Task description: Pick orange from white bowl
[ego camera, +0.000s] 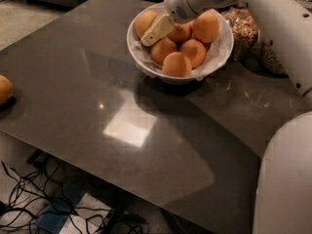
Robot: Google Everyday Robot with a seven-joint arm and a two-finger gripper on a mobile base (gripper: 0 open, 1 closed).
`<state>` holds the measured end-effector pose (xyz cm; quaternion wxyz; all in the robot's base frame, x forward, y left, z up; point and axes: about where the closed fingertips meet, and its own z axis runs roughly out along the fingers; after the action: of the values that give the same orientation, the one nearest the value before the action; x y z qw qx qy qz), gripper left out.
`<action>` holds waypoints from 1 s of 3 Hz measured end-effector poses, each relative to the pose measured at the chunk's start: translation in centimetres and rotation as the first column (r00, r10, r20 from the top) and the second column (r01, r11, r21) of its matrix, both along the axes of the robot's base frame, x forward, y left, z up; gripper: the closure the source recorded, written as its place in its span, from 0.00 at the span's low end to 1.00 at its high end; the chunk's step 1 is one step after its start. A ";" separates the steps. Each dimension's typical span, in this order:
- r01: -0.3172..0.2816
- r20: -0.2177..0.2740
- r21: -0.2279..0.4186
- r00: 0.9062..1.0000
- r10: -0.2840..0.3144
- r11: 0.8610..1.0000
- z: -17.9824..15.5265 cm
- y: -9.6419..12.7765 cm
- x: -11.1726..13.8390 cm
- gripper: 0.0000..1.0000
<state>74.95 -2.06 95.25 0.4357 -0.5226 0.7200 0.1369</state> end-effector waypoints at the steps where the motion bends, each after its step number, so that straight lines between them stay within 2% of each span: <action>1: -0.013 -0.009 0.000 1.000 0.013 1.000 -0.3 0.5 0.4 0.13; 2: -0.011 -0.041 0.009 0.999 0.011 1.000 -1.6 0.5 1.7 0.17; 3: -0.020 -0.050 0.011 0.999 0.020 1.000 -2.0 1.0 1.9 0.18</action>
Offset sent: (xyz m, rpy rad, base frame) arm 0.0152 0.0005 -0.0063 0.0021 0.0238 0.0073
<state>76.85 -1.05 93.30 0.4190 -0.5238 0.7246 0.1579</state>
